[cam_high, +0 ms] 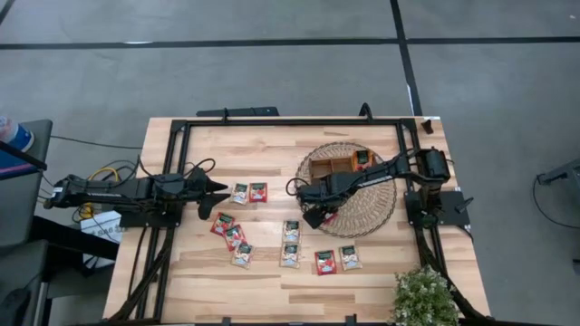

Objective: Pick & Place Tea
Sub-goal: Put the red tea pack into the middle compartment of the brown organizer

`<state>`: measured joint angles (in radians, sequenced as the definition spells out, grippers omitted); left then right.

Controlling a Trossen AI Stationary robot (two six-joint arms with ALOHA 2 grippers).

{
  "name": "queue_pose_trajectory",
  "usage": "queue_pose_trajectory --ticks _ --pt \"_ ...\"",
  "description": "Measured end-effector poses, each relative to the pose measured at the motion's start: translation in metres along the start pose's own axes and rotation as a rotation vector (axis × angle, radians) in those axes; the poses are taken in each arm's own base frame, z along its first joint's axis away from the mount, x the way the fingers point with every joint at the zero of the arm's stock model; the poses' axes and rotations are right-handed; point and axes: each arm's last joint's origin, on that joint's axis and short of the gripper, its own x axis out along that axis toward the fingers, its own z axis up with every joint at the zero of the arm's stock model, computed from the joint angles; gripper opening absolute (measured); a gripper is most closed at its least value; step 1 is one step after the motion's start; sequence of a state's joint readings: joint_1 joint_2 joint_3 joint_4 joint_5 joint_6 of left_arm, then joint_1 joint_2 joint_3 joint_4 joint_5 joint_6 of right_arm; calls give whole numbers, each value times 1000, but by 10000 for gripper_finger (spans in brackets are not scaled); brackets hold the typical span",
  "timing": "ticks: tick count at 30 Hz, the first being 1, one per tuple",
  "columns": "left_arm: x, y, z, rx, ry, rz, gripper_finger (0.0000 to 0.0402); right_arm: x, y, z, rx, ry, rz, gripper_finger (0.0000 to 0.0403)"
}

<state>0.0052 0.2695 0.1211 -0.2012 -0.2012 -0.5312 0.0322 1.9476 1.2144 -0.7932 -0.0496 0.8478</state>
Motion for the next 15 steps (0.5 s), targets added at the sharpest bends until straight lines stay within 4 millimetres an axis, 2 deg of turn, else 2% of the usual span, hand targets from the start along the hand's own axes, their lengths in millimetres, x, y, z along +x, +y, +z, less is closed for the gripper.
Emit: queue_pose_trajectory --ticks 6,15 --pt "0 0 0 0 0 0 188 0 -1 -1 0 5 -7 230" --pt "0 0 0 2 0 0 188 -8 6 5 -10 -15 4 145"
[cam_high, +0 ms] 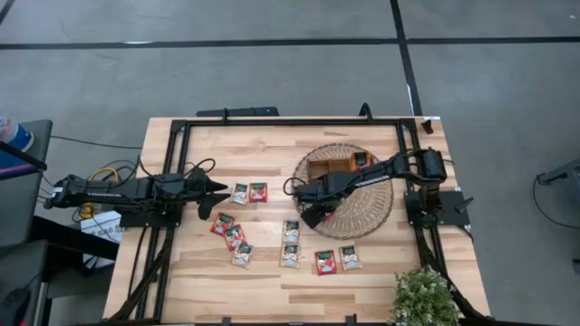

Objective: Pick & Place Tea
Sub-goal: Put the red tea pack into the middle compartment of the brown organizer

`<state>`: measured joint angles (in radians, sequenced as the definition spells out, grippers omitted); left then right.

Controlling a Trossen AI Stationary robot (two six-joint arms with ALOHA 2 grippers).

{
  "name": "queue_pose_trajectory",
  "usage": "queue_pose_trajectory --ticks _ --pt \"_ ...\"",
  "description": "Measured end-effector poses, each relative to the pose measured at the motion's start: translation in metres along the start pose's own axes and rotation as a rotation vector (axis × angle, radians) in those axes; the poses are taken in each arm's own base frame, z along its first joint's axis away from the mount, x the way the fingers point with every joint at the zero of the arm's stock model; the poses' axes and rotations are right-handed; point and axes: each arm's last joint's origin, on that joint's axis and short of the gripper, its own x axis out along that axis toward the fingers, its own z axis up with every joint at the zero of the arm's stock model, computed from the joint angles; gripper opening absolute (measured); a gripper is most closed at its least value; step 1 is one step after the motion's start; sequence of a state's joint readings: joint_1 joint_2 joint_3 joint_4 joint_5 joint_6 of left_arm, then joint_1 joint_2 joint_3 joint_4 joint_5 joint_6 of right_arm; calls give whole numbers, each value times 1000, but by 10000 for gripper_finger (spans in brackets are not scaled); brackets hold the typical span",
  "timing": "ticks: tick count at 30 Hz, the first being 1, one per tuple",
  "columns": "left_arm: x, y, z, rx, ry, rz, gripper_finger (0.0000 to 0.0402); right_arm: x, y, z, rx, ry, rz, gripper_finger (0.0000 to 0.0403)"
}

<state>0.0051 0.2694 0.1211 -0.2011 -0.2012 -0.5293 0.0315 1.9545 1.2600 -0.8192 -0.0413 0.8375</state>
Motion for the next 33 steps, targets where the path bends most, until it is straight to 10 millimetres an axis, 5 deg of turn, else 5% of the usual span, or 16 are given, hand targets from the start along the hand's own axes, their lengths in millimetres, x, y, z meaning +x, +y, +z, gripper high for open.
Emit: queue_pose_trajectory --ticks 15,26,33 --pt "0 -1 2 -23 -23 -14 188 -14 2 0 -3 -31 26 46" --pt "-2 -9 16 -90 -162 -108 188 -66 -1 -8 -13 -220 82 32" --pt "-8 -21 39 -252 -380 -258 188 -105 -2 -19 -2 -514 40 28"
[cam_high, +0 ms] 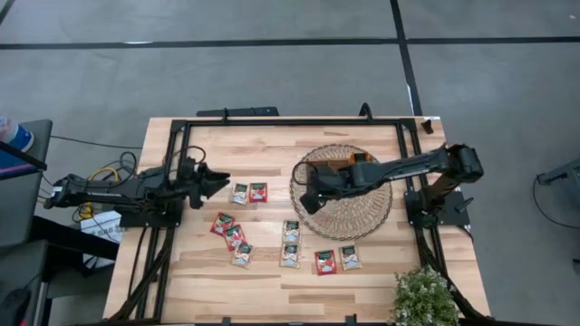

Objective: Pick & Place Tea
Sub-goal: Put the red tea pack into the middle compartment of the brown organizer

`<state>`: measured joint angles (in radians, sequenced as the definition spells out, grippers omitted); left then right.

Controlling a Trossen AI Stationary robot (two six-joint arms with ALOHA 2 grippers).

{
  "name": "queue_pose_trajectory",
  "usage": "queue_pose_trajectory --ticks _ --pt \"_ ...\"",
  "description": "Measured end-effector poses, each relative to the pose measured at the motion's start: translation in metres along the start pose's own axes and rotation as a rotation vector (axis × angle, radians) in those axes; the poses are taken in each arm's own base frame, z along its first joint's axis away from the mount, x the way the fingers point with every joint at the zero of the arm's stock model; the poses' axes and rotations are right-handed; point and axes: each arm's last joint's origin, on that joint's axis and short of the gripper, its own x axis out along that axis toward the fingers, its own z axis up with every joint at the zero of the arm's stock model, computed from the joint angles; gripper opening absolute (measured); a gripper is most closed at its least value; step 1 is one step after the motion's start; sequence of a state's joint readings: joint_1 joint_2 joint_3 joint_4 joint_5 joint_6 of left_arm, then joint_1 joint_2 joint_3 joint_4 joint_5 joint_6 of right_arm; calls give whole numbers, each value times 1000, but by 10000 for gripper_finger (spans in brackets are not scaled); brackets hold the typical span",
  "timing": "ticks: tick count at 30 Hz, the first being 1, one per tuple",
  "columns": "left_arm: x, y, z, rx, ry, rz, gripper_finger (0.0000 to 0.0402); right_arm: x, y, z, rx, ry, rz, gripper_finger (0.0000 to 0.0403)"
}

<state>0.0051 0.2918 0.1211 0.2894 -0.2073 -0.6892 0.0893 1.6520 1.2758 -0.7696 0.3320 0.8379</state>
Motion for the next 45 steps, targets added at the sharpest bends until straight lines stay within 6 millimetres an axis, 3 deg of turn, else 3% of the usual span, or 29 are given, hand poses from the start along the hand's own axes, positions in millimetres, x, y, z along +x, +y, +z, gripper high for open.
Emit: queue_pose_trajectory --ticks 4,8,16,26,34,45 --pt "8 -9 8 -29 -40 -34 188 -19 2 2 4 -165 -37 23" --pt "29 -29 23 26 11 -52 188 -32 3 0 -1 -274 -88 32" --pt "103 -75 60 253 133 25 188 -43 7 -3 -52 -417 -164 22" --pt "178 -103 91 517 355 158 188 -48 8 -1 -151 -546 -291 34" --pt "224 -92 100 653 464 220 188 -53 16 8 -292 -621 -312 24" --pt "233 -75 121 607 427 316 188 -54 18 10 -343 -633 -330 24"
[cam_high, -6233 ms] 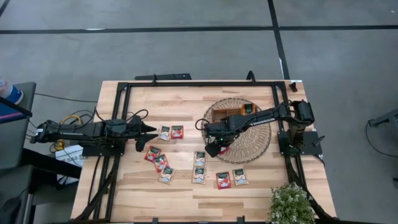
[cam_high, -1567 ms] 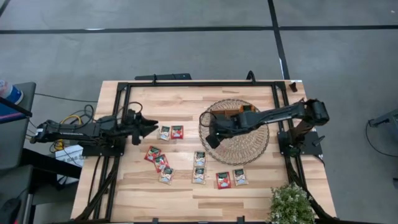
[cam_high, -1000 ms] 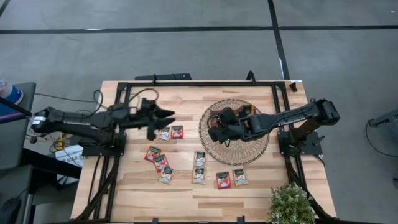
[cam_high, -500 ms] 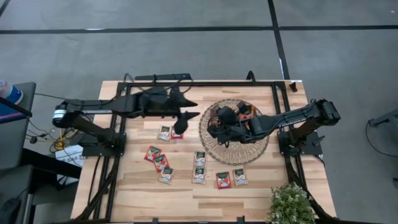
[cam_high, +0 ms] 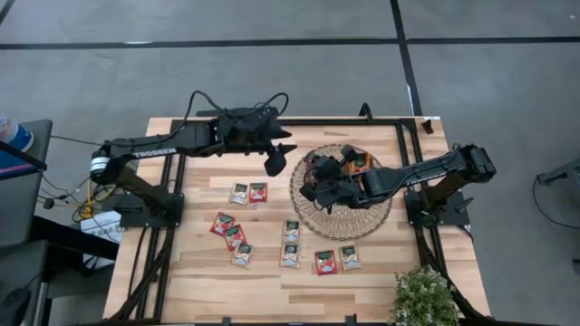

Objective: Pick & Place Tea
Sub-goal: Put the red tea pack into the middle compartment of the brown organizer

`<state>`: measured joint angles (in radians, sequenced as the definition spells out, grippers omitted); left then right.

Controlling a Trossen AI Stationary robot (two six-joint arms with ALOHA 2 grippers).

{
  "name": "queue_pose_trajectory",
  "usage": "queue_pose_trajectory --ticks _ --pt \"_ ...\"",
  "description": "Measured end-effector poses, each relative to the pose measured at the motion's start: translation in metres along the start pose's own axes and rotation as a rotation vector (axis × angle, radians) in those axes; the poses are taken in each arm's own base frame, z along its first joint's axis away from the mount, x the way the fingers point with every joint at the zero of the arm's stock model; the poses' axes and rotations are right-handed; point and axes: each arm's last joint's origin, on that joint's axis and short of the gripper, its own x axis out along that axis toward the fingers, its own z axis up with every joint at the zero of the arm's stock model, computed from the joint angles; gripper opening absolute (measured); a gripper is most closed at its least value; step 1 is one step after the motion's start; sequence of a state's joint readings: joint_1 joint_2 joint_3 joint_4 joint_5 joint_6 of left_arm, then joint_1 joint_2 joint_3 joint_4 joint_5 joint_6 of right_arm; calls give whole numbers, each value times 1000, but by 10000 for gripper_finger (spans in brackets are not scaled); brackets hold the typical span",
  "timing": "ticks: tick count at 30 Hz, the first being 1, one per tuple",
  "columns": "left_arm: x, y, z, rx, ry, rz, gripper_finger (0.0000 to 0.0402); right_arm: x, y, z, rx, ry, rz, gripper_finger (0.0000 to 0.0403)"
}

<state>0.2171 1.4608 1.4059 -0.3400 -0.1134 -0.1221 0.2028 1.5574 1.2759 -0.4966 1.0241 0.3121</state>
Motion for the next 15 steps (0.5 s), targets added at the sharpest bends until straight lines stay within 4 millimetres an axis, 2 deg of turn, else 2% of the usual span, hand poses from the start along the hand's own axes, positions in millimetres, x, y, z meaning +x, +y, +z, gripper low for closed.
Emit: queue_pose_trajectory --ticks 7,12,15 --pt "12 -3 -9 -17 59 -54 188 3 0 6 -45 -32 2 32" --pt "7 -4 -4 -87 42 -119 191 9 -5 6 -45 -19 -17 30" --pt "3 -6 6 -93 11 -154 191 12 -7 7 -58 -16 -26 24"
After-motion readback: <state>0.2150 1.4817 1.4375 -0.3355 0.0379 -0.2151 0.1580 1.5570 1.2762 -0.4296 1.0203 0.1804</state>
